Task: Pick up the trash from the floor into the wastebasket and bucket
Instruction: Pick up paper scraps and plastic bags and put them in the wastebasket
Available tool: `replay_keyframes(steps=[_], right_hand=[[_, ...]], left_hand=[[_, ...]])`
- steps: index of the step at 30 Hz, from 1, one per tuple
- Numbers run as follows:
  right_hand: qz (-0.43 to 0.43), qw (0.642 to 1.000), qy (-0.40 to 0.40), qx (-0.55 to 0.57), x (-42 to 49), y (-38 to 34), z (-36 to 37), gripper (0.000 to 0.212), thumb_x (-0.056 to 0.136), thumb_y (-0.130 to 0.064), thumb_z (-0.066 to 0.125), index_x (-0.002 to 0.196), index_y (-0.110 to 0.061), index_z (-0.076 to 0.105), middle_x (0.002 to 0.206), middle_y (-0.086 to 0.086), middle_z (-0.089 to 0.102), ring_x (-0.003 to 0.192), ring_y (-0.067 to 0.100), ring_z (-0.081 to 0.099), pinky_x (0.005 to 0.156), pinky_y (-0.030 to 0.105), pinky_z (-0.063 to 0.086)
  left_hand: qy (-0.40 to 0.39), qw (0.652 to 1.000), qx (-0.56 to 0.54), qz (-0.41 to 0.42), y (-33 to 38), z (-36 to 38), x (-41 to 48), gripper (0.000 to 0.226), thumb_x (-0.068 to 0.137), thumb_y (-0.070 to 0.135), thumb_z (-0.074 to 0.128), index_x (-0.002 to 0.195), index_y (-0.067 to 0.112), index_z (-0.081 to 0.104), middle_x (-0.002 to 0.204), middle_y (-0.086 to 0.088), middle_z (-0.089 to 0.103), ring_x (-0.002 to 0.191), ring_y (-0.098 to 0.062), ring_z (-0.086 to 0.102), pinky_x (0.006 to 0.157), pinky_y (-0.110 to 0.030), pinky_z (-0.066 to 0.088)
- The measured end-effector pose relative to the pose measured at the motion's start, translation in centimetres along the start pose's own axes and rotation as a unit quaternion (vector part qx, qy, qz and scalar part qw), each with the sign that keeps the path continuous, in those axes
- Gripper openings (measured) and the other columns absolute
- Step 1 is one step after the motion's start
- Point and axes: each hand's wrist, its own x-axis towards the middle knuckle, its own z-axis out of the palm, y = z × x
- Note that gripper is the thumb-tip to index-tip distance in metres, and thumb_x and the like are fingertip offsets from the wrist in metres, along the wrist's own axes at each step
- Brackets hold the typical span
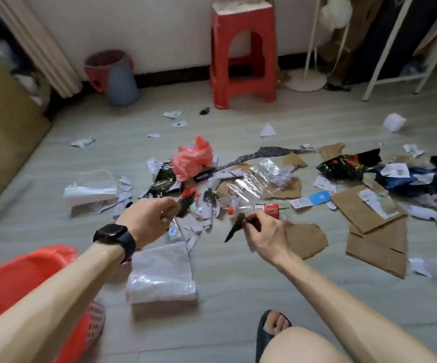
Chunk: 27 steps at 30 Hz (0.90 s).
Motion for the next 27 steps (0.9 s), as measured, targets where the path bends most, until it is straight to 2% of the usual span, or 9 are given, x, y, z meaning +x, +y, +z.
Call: replay_keyframes(steps=[3, 4, 7, 10, 12, 15, 19, 24, 27], right_hand=[[-0.159, 0.986, -0.039, -0.017, 2.0, -11.4, 0.1, 0.01, 0.092, -0.02, 0.067, 0.1, -0.015, 0.069, 0.09, -0.001, 0.071, 0.074, 0.014, 0.061, 0.061, 0.01, 0.043], [-0.218, 0.974, -0.061, -0.02, 2.1, -15.9, 1.0, 0.01, 0.092, -0.017, 0.068, 0.1, -0.014, 0.069, 0.089, -0.001, 0.071, 0.073, 0.013, 0.061, 0.062, 0.009, 0.045], [-0.34, 0.936, -0.088, -0.025, 1.1, -24.9, 3.6, 0.01, 0.087, -0.013, 0.073, 0.097, -0.012, 0.071, 0.088, 0.003, 0.075, 0.074, 0.017, 0.067, 0.068, 0.022, 0.053], [-0.414, 0.899, -0.135, -0.035, -1.3, -30.5, 8.2, 0.006, 0.089, -0.014, 0.072, 0.095, -0.013, 0.07, 0.084, 0.004, 0.073, 0.072, 0.018, 0.064, 0.063, 0.017, 0.042], [-0.442, 0.878, -0.171, -0.065, -3.0, -32.4, 11.5, 0.008, 0.093, -0.02, 0.067, 0.099, -0.015, 0.068, 0.088, 0.006, 0.071, 0.078, 0.023, 0.064, 0.066, 0.026, 0.043], [-0.491, 0.835, -0.214, -0.123, -5.7, -33.3, 17.8, 0.017, 0.097, -0.033, 0.058, 0.106, -0.019, 0.061, 0.097, 0.006, 0.068, 0.088, 0.03, 0.063, 0.072, 0.039, 0.05], [-0.547, 0.78, -0.231, -0.198, -8.8, -31.2, 25.3, 0.014, 0.095, -0.03, 0.052, 0.099, -0.017, 0.05, 0.088, 0.005, 0.06, 0.083, 0.031, 0.06, 0.055, 0.042, 0.048], [-0.558, 0.77, -0.219, -0.217, -10.2, -30.3, 31.6, 0.024, 0.078, -0.026, 0.072, 0.087, -0.021, 0.05, 0.07, -0.003, 0.054, 0.064, 0.023, 0.059, 0.041, 0.033, 0.033], [-0.512, 0.786, -0.265, -0.223, -10.3, -29.8, 34.5, 0.014, 0.093, -0.026, 0.057, 0.106, -0.025, 0.052, 0.094, -0.002, 0.06, 0.09, 0.025, 0.06, 0.059, 0.039, 0.047]], left_hand=[[0.069, 0.997, 0.013, -0.041, -5.0, -5.9, -3.9, 0.034, 0.087, 0.021, 0.062, 0.117, 0.038, 0.064, 0.104, 0.004, 0.073, 0.093, -0.023, 0.068, 0.075, -0.034, 0.056], [0.103, 0.992, 0.006, -0.073, -7.5, -8.0, -6.4, 0.034, 0.086, 0.023, 0.062, 0.117, 0.037, 0.063, 0.102, 0.005, 0.073, 0.093, -0.023, 0.068, 0.074, -0.033, 0.056], [0.169, 0.973, -0.04, -0.151, -13.0, -10.6, -12.0, 0.035, 0.085, 0.027, 0.062, 0.119, 0.035, 0.059, 0.089, 0.006, 0.074, 0.089, -0.02, 0.069, 0.073, -0.032, 0.055], [0.203, 0.942, -0.072, -0.259, -18.2, -9.9, -18.3, 0.046, 0.073, 0.04, 0.059, 0.118, 0.033, 0.054, 0.093, -0.002, 0.074, 0.09, -0.03, 0.068, 0.074, -0.038, 0.054], [0.197, 0.925, -0.088, -0.314, -21.2, -8.1, -21.7, 0.044, 0.068, 0.046, 0.055, 0.11, 0.036, 0.049, 0.093, -0.001, 0.073, 0.091, -0.031, 0.068, 0.074, -0.039, 0.055], [0.174, 0.902, -0.111, -0.378, -25.2, -4.7, -26.2, 0.033, 0.074, 0.044, 0.06, 0.105, 0.034, 0.05, 0.096, 0.001, 0.072, 0.094, -0.029, 0.068, 0.077, -0.036, 0.054], [0.182, 0.876, -0.16, -0.416, -27.8, 0.1, -29.0, 0.034, 0.077, 0.045, 0.065, 0.107, 0.037, 0.051, 0.099, 0.004, 0.071, 0.096, -0.024, 0.068, 0.08, -0.033, 0.053], [0.196, 0.847, -0.21, -0.447, -30.7, 3.8, -28.6, 0.046, 0.085, 0.05, 0.065, 0.125, 0.041, 0.046, 0.107, 0.005, 0.066, 0.106, -0.019, 0.063, 0.09, -0.029, 0.048], [0.185, 0.847, -0.232, -0.441, -30.9, 5.3, -28.1, 0.053, 0.09, 0.057, 0.053, 0.137, 0.036, 0.04, 0.114, 0.013, 0.066, 0.125, -0.014, 0.052, 0.104, -0.032, 0.041]])
